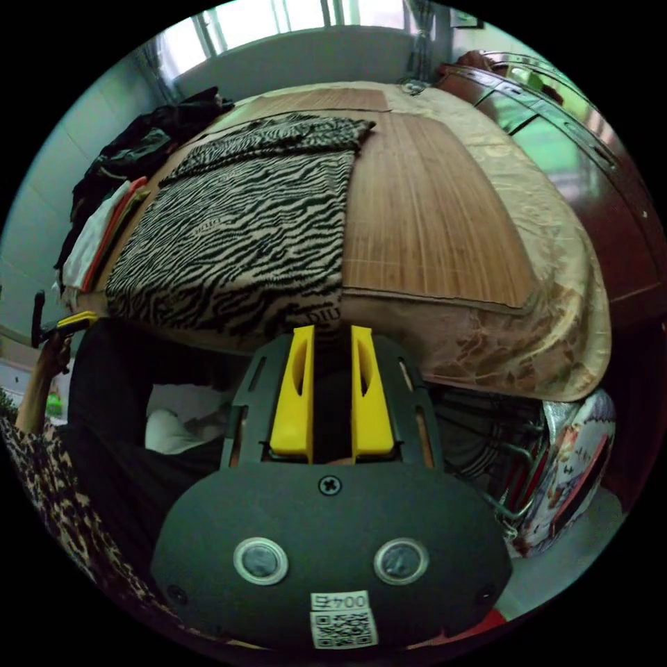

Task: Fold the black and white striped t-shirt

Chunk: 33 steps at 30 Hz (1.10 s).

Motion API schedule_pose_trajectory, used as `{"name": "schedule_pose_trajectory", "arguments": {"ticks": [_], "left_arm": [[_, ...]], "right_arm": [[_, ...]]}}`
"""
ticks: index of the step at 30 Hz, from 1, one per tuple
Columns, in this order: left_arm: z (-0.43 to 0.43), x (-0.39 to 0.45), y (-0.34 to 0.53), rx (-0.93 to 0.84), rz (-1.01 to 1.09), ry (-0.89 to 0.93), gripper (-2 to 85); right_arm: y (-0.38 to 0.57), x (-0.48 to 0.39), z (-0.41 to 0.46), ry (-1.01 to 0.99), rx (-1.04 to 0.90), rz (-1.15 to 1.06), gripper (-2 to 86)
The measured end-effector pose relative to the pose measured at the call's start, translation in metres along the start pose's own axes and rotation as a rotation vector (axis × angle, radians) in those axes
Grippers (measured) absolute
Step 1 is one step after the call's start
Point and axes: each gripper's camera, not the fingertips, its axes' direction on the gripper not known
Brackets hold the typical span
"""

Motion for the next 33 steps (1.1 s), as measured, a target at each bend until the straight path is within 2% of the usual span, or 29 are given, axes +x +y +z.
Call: {"name": "schedule_pose_trajectory", "arguments": {"ticks": [2, 6, 10, 13, 16, 20, 29, 33], "left_arm": [[0.000, 0.001, -0.002, -0.002, -0.002, 0.002, 10.1], [0.001, 0.002, -0.007, 0.000, -0.009, 0.022, 10.1], [0.003, 0.006, -0.012, -0.010, 0.007, 0.020, 10.3], [0.002, 0.007, -0.012, -0.014, 0.026, 0.003, 10.3], [0.003, 0.006, -0.010, -0.017, 0.029, 0.003, 10.5], [0.010, 0.006, -0.011, -0.031, 0.034, 0.007, 11.1], [0.022, 0.012, -0.027, -0.037, 0.060, 0.027, 11.7], [0.026, 0.018, -0.032, -0.036, 0.073, 0.016, 10.7]], "right_arm": [[-0.013, 0.007, 0.008, -0.049, -0.045, -0.006, 8.8], [-0.035, 0.007, 0.025, -0.011, -0.139, -0.029, 8.0], [-0.055, -0.003, 0.035, 0.141, -0.193, -0.092, 0.8], [-0.055, -0.001, 0.032, 0.209, -0.186, -0.106, 0.0], [-0.050, 0.014, 0.026, 0.100, -0.175, -0.058, 1.0], [-0.039, 0.029, 0.017, 0.037, -0.147, -0.022, 7.6], [-0.039, 0.041, -0.018, -0.105, 0.064, 0.080, 6.5], [-0.052, 0.036, -0.014, -0.136, 0.072, 0.104, 4.4]]}}
